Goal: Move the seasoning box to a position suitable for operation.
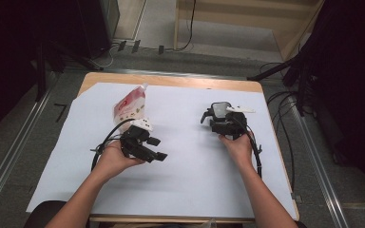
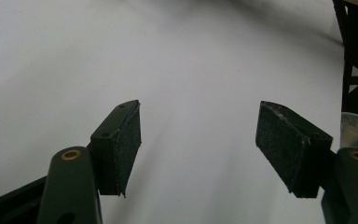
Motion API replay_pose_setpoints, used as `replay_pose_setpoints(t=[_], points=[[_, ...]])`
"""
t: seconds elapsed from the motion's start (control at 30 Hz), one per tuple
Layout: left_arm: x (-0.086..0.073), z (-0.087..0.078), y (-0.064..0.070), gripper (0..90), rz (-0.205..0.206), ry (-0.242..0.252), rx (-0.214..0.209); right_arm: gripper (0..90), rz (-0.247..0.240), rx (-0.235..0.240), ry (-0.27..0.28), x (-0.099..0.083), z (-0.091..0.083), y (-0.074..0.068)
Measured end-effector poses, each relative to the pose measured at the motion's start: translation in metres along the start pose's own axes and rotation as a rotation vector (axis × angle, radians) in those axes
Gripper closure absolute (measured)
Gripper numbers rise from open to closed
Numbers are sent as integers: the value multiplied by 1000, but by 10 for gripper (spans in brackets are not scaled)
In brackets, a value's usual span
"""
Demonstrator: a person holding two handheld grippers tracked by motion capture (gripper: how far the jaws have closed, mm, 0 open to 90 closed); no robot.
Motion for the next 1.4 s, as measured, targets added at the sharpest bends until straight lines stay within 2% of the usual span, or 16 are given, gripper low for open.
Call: replay_pose_setpoints(t=[0.1,0.23,0.33,0.4,0.43,0.47,0.57,0.7,0.8,0.9,1.1,1.17,1.27,1.4], points=[[-1,-1,0,321,-1,2,2,108,25,1,10,0,6,0],[-2,-1,0,322,-11,8,0,102,32,-19,22,0,14,-2],[-3,-1,0,322,-11,5,5,89,53,-32,58,0,18,-4],[-3,-2,0,322,-7,-4,8,79,45,-35,86,0,21,-5],[-3,-1,0,322,-8,2,4,79,50,-44,83,0,20,-6],[-4,-1,0,322,-11,8,2,78,24,-53,95,1,22,-7],[-4,-2,-1,322,-16,5,1,82,28,-62,110,2,22,-9],[-4,0,-1,324,-21,5,-7,132,15,-79,128,2,21,-7],[-4,1,0,324,-14,1,-11,134,34,-75,123,2,19,-6],[-4,0,0,322,-11,1,2,136,10,-70,125,2,19,-5],[-4,-1,-2,320,-13,15,-3,140,38,-61,116,3,17,-4],[-4,-1,-3,320,-15,19,0,140,33,-56,120,4,16,-5],[-4,-1,-4,321,-13,18,-8,141,18,-50,131,7,12,-7],[-3,-2,-4,325,-7,13,-4,142,23,-23,138,10,2,-12]])
Point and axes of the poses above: each handheld gripper's, and its own axes: z roughly forward along the jaws, x roughly out of its top, y roughly to its right, the point moved 2 cm from there along z, roughly forward along the jaws, and after that the axes turned 3 degrees about -x, right-handed, at the moved point
